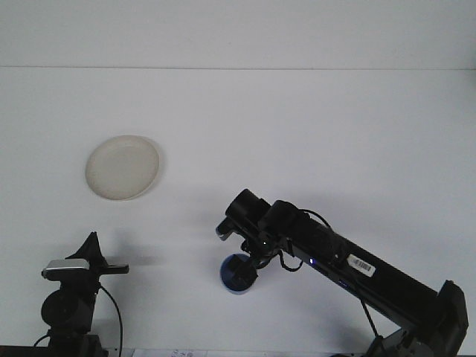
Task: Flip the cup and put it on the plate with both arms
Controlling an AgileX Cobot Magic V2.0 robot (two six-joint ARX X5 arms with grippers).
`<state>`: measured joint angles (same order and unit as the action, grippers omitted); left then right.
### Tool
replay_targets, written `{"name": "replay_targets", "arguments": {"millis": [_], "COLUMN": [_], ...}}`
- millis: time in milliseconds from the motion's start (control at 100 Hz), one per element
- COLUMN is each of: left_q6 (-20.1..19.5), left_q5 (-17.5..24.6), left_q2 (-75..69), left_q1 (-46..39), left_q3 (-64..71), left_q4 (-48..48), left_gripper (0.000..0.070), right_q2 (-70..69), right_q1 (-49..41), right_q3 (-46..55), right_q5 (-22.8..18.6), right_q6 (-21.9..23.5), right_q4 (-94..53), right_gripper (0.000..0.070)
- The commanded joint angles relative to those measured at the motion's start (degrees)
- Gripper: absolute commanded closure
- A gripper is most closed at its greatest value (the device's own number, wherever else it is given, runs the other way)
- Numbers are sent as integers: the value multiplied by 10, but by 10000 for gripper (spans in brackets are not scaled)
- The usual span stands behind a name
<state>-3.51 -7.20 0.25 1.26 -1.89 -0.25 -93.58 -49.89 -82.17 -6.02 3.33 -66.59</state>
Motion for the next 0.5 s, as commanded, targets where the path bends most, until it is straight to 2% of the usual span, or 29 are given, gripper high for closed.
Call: {"name": "replay_targets", "arguments": {"millis": [0, 150, 230, 490], "left_q6": [1, 1, 1, 1], "left_q5": [-1, -1, -1, -1], "left_q2": [-1, -1, -1, -1], "left_q1": [0, 0, 0, 0], "left_q3": [11, 11, 11, 11], "left_q4": [6, 6, 6, 6], "left_gripper": [685, 685, 685, 685], "right_q2": [2, 37, 76, 274], "right_q1": [-8, -5, -2, 1], "right_q3": [-22, -50, -52, -12], "right_q5": [0, 4, 19, 161], "right_q6": [-7, -19, -19, -11], "right_q4": [-5, -26, -26, 45], "right_gripper": [186, 186, 187, 188]}}
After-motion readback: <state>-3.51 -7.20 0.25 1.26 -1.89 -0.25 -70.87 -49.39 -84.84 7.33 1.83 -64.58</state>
